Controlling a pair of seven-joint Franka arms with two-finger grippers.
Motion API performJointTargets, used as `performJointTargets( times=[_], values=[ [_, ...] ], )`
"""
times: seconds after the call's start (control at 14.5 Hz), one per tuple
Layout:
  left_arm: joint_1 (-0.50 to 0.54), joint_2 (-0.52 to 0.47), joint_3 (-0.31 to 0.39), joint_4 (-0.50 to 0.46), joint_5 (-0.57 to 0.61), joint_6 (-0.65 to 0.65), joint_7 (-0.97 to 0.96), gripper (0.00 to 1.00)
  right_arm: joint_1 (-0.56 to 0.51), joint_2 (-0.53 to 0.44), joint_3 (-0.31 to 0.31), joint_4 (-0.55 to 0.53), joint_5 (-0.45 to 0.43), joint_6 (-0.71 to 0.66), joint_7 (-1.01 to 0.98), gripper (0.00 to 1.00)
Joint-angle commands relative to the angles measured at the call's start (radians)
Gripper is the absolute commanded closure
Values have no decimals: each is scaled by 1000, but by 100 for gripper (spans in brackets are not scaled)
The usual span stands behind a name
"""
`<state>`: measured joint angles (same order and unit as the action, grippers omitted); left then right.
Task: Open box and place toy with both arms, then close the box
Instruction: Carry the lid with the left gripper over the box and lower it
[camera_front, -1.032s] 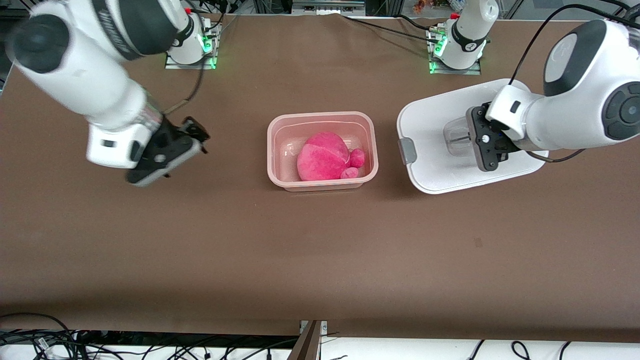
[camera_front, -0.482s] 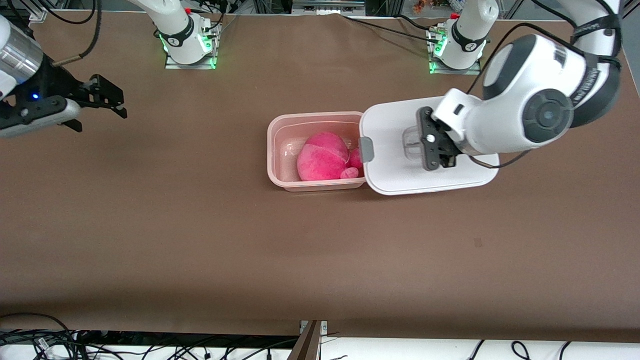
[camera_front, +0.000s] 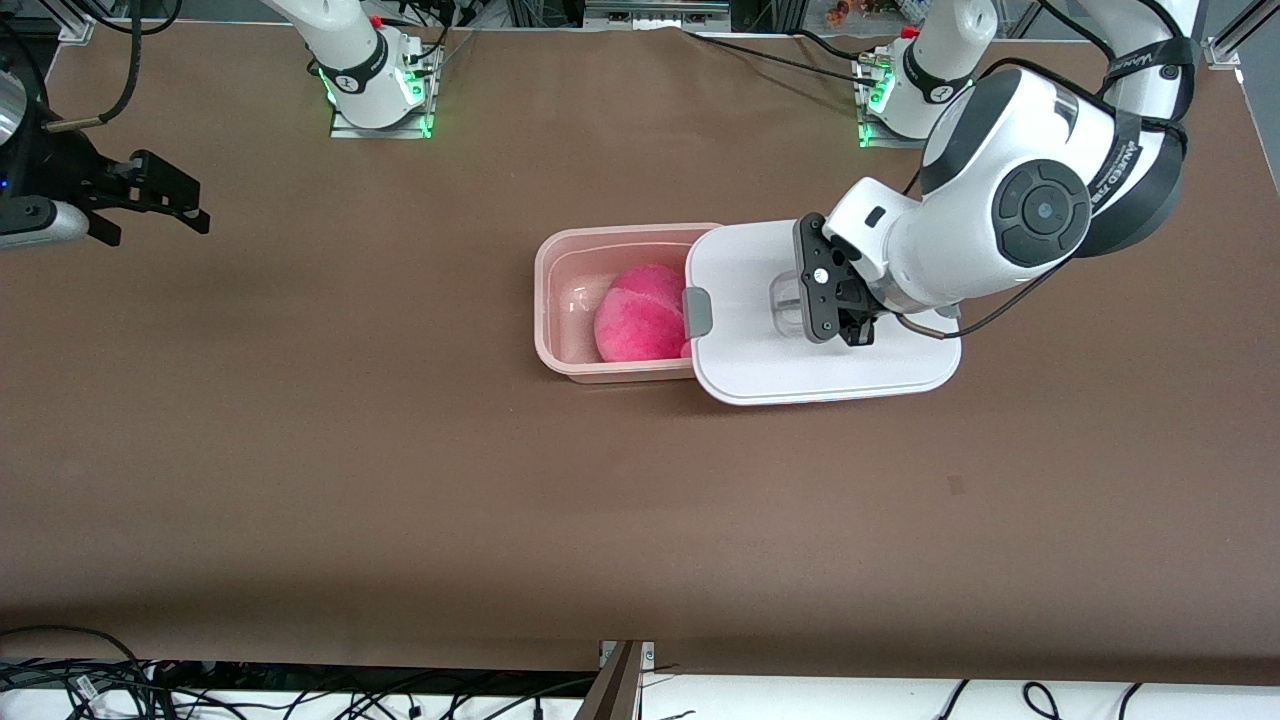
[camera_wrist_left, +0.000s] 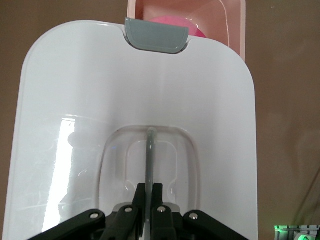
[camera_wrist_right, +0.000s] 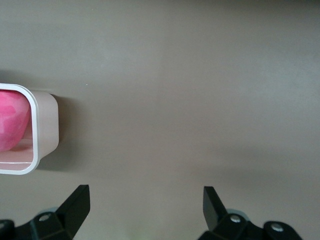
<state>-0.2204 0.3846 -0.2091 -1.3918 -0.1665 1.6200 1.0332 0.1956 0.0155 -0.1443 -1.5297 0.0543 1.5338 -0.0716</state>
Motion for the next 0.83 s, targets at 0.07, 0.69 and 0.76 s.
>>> performJointTargets(
  times=[0.07,0.69,0.76],
  values=[
    [-75,5,-1,5,-24,130,-40,100,-16,-6,25,3,-22,3,12,0],
    [-301,192,7,72,-10,428,-369,100,-12,14,25,45,-60,-4,12,0],
    [-313,209,8,89,-7,431,-378,100,-11,14,26,45,-62,-6,12,0]
  ],
)
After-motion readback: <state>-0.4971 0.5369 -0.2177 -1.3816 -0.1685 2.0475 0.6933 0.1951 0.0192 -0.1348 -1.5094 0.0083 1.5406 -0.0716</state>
